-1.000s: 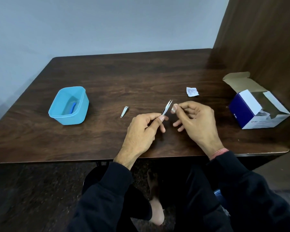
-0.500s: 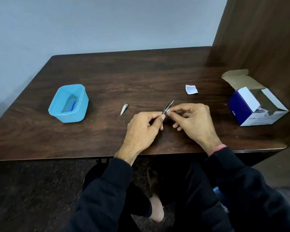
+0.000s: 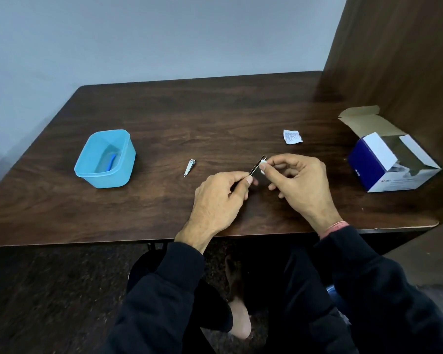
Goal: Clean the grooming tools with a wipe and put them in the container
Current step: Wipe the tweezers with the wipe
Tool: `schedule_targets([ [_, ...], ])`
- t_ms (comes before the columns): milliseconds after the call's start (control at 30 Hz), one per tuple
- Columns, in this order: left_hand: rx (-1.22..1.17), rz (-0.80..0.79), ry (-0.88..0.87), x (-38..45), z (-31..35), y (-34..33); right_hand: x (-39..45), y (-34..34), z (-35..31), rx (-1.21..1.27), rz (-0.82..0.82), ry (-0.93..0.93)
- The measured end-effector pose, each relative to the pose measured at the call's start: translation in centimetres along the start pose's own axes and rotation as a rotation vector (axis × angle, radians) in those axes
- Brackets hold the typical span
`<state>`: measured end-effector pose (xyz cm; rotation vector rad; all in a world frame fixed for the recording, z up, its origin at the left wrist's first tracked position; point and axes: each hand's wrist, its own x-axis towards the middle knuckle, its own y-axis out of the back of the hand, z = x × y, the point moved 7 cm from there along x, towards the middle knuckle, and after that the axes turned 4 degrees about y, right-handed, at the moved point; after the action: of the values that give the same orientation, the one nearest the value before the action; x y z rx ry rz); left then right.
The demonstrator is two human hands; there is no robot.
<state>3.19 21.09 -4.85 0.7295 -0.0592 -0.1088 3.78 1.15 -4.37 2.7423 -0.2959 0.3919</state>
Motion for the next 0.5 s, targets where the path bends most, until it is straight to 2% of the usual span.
schedule_targets([
  [67, 0.007, 0.012, -0.005, -0.03, -0.05, 0.02, -0.04, -0.33, 0.01, -0.02, -0.031, 0.005],
  [200, 0.027, -0.001, -0.018, 0.0, -0.12, -0.06, -0.05, 0.02, 0.46, -0.028, 0.031, -0.025],
  [300, 0.019, 0.003, -0.024, 0.01, -0.12, -0.07, -0.09, -0.31, 0.23, -0.078, -0.024, 0.01],
  [400, 0.041, -0.003, -0.027, 0.08, -0.13, -0.15, -0.02, 0.37, 0.4, -0.028, 0.056, -0.039],
  [500, 0.07, 0.006, -0.033, 0.02, -0.06, -0.14, -0.02, 0.45, 0.27, -0.04, 0.068, -0.047],
])
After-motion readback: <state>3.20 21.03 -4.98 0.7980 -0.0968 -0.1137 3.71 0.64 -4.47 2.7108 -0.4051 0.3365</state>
